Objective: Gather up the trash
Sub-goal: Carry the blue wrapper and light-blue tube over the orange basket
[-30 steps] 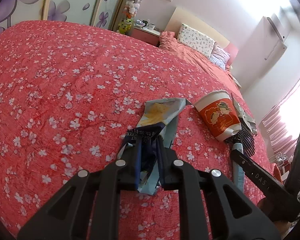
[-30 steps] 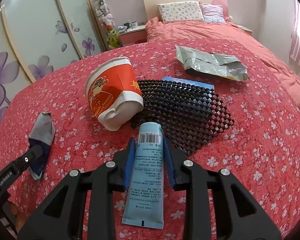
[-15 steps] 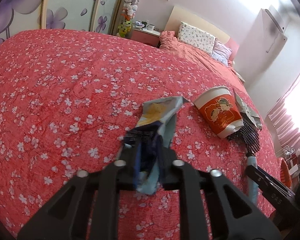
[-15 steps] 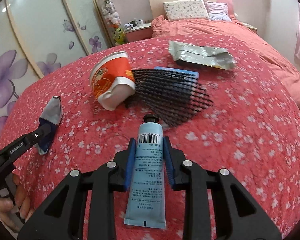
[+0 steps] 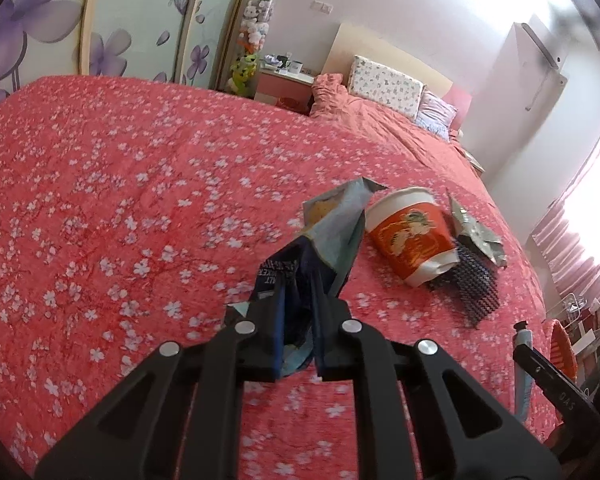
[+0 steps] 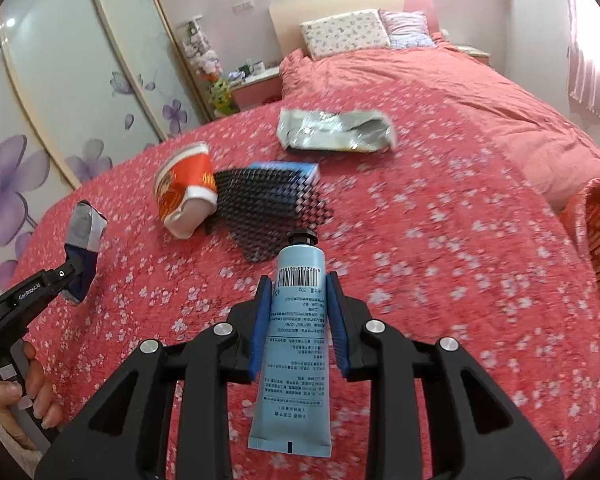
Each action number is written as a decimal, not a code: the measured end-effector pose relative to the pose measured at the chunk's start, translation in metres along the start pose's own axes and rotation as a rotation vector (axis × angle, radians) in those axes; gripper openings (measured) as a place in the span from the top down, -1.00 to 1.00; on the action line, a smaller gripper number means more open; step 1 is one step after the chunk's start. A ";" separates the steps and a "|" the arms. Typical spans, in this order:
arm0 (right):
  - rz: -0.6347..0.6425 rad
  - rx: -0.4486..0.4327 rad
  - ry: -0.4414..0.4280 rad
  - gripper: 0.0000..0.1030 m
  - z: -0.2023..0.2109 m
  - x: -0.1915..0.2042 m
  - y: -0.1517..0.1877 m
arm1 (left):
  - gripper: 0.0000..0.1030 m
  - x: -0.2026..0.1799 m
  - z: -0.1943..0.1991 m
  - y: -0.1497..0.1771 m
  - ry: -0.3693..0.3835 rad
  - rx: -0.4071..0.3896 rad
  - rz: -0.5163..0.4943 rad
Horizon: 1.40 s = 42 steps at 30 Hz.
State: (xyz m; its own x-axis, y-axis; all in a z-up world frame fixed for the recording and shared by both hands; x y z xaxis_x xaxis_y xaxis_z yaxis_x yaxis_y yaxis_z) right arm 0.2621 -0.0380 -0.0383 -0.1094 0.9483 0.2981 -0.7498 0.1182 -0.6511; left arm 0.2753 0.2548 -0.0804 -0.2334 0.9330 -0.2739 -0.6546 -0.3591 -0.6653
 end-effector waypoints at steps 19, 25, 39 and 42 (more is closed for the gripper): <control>-0.044 -0.185 0.030 0.46 0.085 -0.058 -0.020 | 0.77 -0.121 0.048 0.004 0.155 -0.052 -0.142; -0.067 -0.246 0.052 0.46 0.110 -0.082 -0.023 | 0.77 -0.172 0.062 0.013 0.224 -0.058 -0.212; -0.141 -0.396 0.150 0.46 0.172 -0.157 -0.025 | 0.77 -0.299 0.084 0.056 0.429 -0.018 -0.348; -0.158 -0.427 0.174 0.46 0.184 -0.175 -0.025 | 0.77 -0.330 0.084 0.067 0.470 -0.003 -0.376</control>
Point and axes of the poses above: each gripper's, at about its wrist camera, not at the fingertips, and z roughly against the way its jaws point, x to its left, y to its underside, the point moved 4 cm from there along -z, roughly the way its jaws point, and after that the axes turned 3 degrees about -y, right-handed, at the moved point
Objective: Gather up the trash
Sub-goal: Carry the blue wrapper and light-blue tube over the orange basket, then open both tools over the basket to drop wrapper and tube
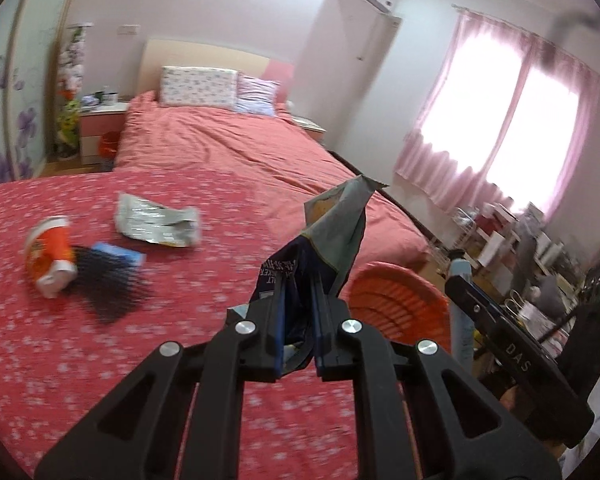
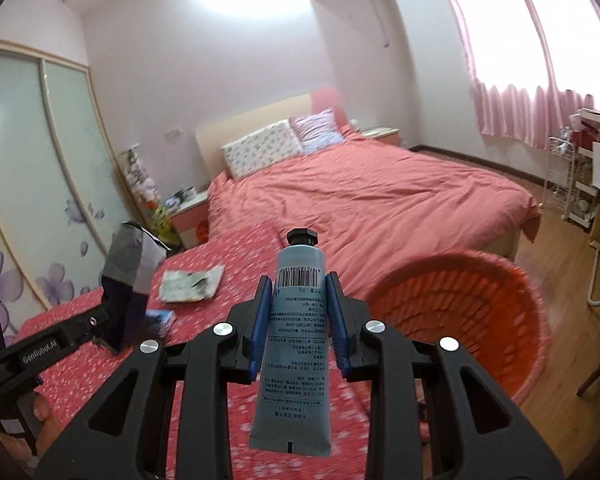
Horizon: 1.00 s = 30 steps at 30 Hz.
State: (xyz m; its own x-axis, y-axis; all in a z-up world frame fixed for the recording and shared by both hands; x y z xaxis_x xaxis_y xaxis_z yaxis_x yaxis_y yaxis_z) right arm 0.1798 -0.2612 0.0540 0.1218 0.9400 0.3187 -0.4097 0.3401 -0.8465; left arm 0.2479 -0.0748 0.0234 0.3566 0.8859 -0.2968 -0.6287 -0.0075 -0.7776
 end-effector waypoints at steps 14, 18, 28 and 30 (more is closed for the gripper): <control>-0.126 -0.011 0.110 0.46 -0.012 -0.096 -0.004 | 0.77 -0.102 -0.087 0.021 0.149 0.133 -0.090; -0.152 -0.008 0.121 0.46 -0.017 -0.115 -0.002 | 0.77 -0.119 -0.110 0.030 0.166 0.170 -0.105; -0.202 0.016 0.127 0.43 -0.028 -0.136 0.007 | 0.31 -0.129 -0.158 0.054 0.136 0.265 -0.111; -0.220 0.024 0.127 0.39 -0.030 -0.139 0.009 | 0.16 -0.125 -0.160 0.060 0.113 0.272 -0.104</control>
Point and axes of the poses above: each gripper's, at about its wrist camera, not at the fingertips, and z roughly against the way its jaws point, x to its left, y to its underside, the point moved 4 cm from there along -z, roughly the way its jaws point, and after that the axes turned 3 degrees about -y, right-handed, at the moved point
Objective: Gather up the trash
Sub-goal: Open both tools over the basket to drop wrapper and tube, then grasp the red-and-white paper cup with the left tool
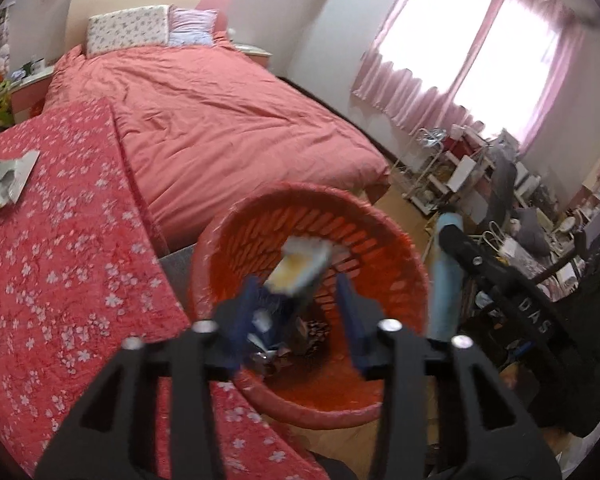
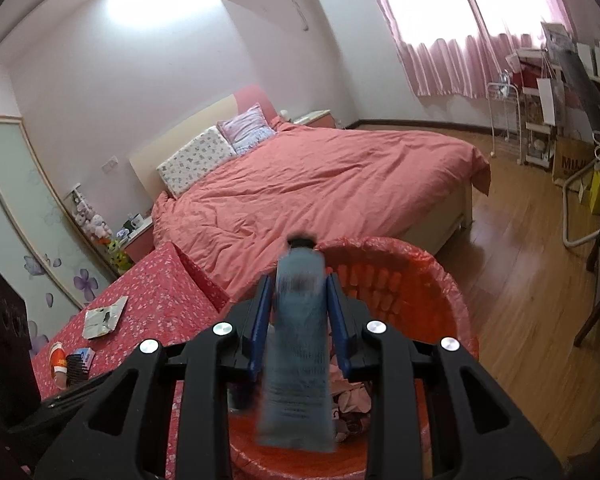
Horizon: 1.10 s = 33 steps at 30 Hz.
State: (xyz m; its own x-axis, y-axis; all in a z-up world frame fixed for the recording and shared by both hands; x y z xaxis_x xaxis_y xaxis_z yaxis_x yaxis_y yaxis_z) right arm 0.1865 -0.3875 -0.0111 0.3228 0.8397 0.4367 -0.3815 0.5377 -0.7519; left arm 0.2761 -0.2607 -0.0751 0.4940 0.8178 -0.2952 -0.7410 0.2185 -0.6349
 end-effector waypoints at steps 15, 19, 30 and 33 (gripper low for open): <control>0.064 0.037 0.058 0.11 0.003 0.015 0.014 | -0.26 0.075 0.048 0.016 -0.257 -0.064 -0.018; 0.110 0.038 0.065 -0.02 0.005 0.030 0.018 | -0.32 0.105 0.065 0.023 -0.314 -0.070 0.019; 0.257 0.065 0.026 -0.31 0.003 0.090 0.045 | -0.69 0.213 0.130 0.039 -0.519 -0.138 0.166; 0.293 0.073 0.016 -0.41 0.000 0.107 0.054 | -0.77 0.257 0.152 0.044 -0.608 -0.159 0.235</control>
Point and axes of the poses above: each gripper's, at about its wrist camera, not at the fingertips, and z roughly against the way its jaws point, x to its left, y to its underside, the point moved 4 cm from there along -z, roughly the way its jaws point, and after that the axes turned 3 degrees about -y, right-handed, at the moved point
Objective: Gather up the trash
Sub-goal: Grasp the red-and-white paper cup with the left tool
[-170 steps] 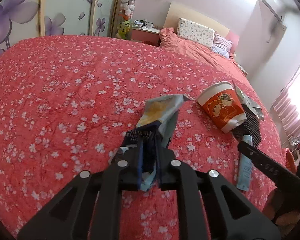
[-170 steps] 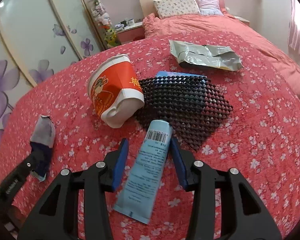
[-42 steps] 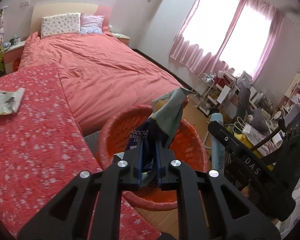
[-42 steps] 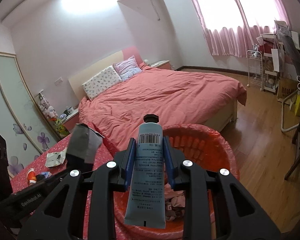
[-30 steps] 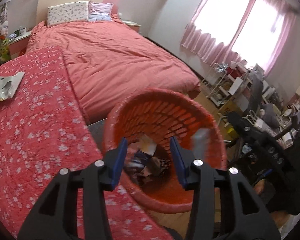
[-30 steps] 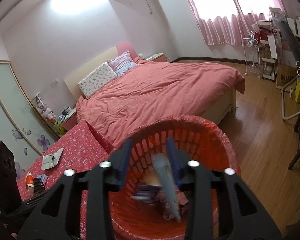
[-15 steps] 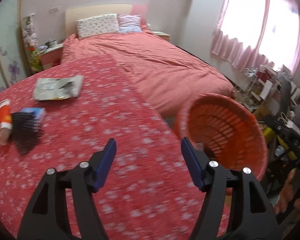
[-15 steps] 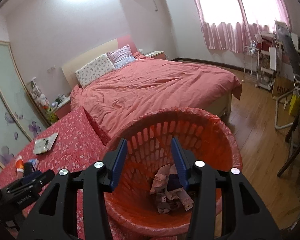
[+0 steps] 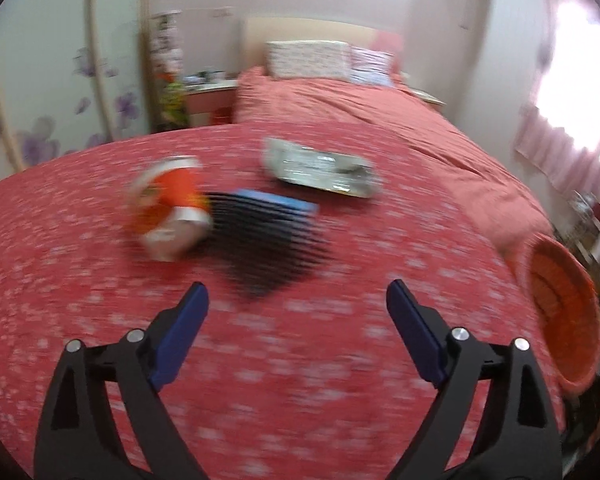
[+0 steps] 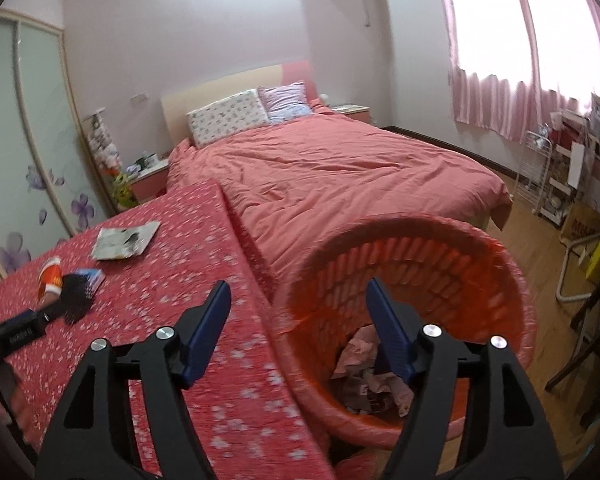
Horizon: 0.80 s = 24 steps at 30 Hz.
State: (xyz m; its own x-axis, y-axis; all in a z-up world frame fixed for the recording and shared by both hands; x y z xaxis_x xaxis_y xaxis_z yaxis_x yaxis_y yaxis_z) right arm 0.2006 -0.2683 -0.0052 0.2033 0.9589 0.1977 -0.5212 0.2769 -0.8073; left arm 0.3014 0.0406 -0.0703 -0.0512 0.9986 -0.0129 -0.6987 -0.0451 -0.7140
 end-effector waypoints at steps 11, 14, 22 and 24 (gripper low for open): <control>0.100 0.058 -0.021 -0.71 -0.021 0.060 0.021 | -0.86 0.089 -0.050 -0.033 -0.117 0.055 0.214; 0.123 0.065 -0.021 -0.72 -0.024 0.069 0.023 | -0.86 0.096 -0.061 -0.043 -0.118 0.059 0.231; 0.123 0.087 -0.037 -0.72 -0.034 0.082 0.025 | -0.66 0.097 -0.089 -0.056 -0.117 0.107 0.222; 0.127 0.090 -0.039 -0.72 -0.035 0.085 0.026 | -0.50 0.099 -0.094 -0.055 -0.102 0.123 0.238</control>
State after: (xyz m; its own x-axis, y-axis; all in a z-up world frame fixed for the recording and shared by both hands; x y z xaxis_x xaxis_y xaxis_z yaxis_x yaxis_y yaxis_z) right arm 0.2333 -0.1812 -0.0293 0.0990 0.9878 0.1200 -0.6135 0.1556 -0.7742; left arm 0.4015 0.1446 -0.0978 -0.2912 0.9520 -0.0946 -0.7395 -0.2868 -0.6090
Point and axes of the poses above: each gripper's, at about its wrist camera, not at the fingertips, and z roughly against the way its jaws point, x to its left, y to its underside, the point moved 4 cm from there along -z, roughly the way its jaws point, and after that the axes turned 3 degrees about -y, right-handed, at the moved point
